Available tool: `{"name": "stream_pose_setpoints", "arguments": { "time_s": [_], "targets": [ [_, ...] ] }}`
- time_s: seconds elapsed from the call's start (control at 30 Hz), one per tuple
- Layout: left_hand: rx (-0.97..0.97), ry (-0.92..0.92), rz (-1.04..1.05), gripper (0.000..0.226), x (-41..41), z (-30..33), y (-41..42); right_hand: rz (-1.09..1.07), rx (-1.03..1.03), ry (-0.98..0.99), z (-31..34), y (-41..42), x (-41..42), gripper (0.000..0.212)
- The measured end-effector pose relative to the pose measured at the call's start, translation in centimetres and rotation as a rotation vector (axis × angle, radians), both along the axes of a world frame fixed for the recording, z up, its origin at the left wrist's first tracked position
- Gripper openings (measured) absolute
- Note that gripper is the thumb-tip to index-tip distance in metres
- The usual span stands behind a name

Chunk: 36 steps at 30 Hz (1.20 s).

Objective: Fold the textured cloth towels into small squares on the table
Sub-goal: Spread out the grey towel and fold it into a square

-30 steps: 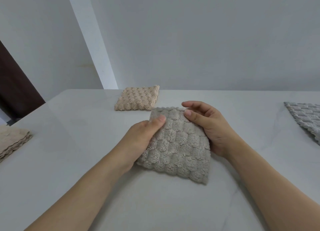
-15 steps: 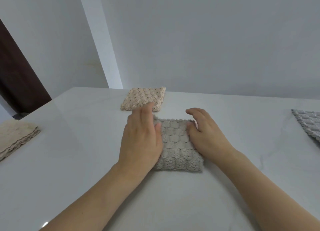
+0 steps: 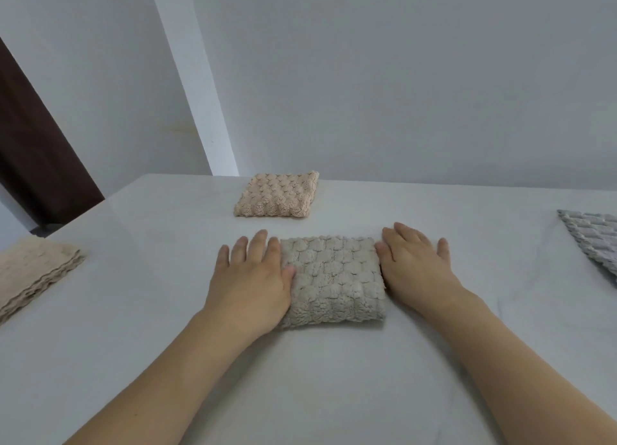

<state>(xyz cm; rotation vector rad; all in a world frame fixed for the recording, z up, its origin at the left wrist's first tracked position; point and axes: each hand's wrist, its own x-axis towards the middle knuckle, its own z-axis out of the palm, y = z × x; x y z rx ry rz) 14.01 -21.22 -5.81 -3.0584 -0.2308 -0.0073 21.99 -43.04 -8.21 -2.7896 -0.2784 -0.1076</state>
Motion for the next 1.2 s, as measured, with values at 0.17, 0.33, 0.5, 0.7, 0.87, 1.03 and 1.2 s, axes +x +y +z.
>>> {"name": "stream_pose_setpoints", "arguments": {
  "time_s": [0.17, 0.33, 0.5, 0.7, 0.87, 1.03, 1.2],
  "targets": [
    [-0.35, 0.232, -0.221, 0.083, -1.0, 0.8, -2.3, -0.041, 0.193, -0.138, 0.5, -0.2, 0.2, 0.043],
    [-0.293, -0.06, -0.275, 0.089, -0.7, -2.5, -4.2, -0.027, 0.234, -0.036, 0.3, -0.6, 0.8, 0.043],
    [-0.267, -0.045, -0.318, 0.086, 1.1, -2.5, -5.0, -0.042, 0.31, -0.006, 0.7, -0.7, 0.6, 0.044],
    [-0.295, -0.009, -0.335, 0.084, 2.4, -2.4, -5.9, -0.088, 0.451, 0.098, 2.0, -1.8, -0.2, 0.05],
    [-0.29, -0.071, -0.381, 0.075, 4.4, -2.6, -8.0, -0.163, 0.104, 0.182, 3.7, -2.4, 0.3, 0.029],
    [-0.262, -0.093, -0.398, 0.099, 7.6, -2.9, -9.9, -0.149, 0.016, 0.158, 3.2, -4.4, 2.7, 0.018],
    [-0.308, -0.061, -0.396, 0.063, 11.5, -2.0, -13.3, -0.173, -0.011, 0.101, 4.0, -6.7, 6.6, 0.023]
  ]
}}
